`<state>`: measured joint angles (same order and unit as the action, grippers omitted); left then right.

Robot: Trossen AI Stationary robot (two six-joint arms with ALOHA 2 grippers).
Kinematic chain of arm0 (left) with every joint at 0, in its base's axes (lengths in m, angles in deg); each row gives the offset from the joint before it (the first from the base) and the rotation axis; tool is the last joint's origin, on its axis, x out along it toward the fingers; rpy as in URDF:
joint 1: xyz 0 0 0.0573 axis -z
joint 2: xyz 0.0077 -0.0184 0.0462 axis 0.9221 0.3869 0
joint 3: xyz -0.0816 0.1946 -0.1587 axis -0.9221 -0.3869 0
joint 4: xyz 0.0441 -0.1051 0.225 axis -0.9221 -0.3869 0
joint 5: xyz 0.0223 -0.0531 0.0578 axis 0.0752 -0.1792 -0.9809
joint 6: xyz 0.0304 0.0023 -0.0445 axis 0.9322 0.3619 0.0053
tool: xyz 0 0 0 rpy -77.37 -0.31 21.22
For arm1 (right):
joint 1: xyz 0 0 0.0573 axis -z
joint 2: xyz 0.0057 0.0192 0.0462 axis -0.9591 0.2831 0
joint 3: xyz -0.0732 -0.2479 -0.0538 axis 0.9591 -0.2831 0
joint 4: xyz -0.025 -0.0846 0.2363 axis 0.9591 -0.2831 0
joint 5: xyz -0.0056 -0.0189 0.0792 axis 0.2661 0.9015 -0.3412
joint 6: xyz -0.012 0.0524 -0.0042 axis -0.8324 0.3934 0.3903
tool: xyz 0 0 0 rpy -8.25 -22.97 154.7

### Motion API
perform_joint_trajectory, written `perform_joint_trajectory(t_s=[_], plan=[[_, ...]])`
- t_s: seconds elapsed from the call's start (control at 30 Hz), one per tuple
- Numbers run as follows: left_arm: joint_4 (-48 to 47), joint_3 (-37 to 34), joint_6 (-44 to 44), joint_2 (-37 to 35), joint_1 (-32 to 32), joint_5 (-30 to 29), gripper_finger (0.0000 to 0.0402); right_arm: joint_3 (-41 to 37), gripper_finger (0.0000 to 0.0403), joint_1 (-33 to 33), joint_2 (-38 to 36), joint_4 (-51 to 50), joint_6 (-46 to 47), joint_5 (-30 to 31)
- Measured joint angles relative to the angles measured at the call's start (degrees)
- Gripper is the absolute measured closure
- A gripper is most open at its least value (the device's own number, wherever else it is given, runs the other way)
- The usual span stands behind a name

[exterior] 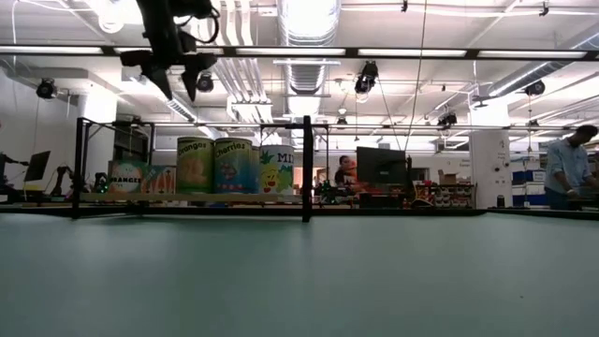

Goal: Pick and place cans onto a shelf
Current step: Put the canned carrots on the shelf

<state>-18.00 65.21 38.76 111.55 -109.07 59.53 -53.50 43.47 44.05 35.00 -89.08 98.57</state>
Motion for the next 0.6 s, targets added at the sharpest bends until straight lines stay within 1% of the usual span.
perform_joint_trajectory(t_s=[0.13,0.3,0.5,0.6], plan=[[-0.3,1.3,2.4,0.0,0.9,4.8,0.0197,0.0,0.0394,0.0,0.0,0.0,0.1,0.0],[-1.5,0.1,2.9,0.0,1.3,6.1,0.0261,0.0,0.0394,0.0,0.0,0.0,0.1,0.0],[-1.8,-5.1,2.9,0.0,1.3,10.5,0.0347,0.0,0.0394,0.0,0.0,0.0,0.1,0.0],[-1.7,-8.3,2.3,0.0,1.3,10.5,0.0383,0.0,0.0394,0.0,0.0,0.0,0.1,0.0]])
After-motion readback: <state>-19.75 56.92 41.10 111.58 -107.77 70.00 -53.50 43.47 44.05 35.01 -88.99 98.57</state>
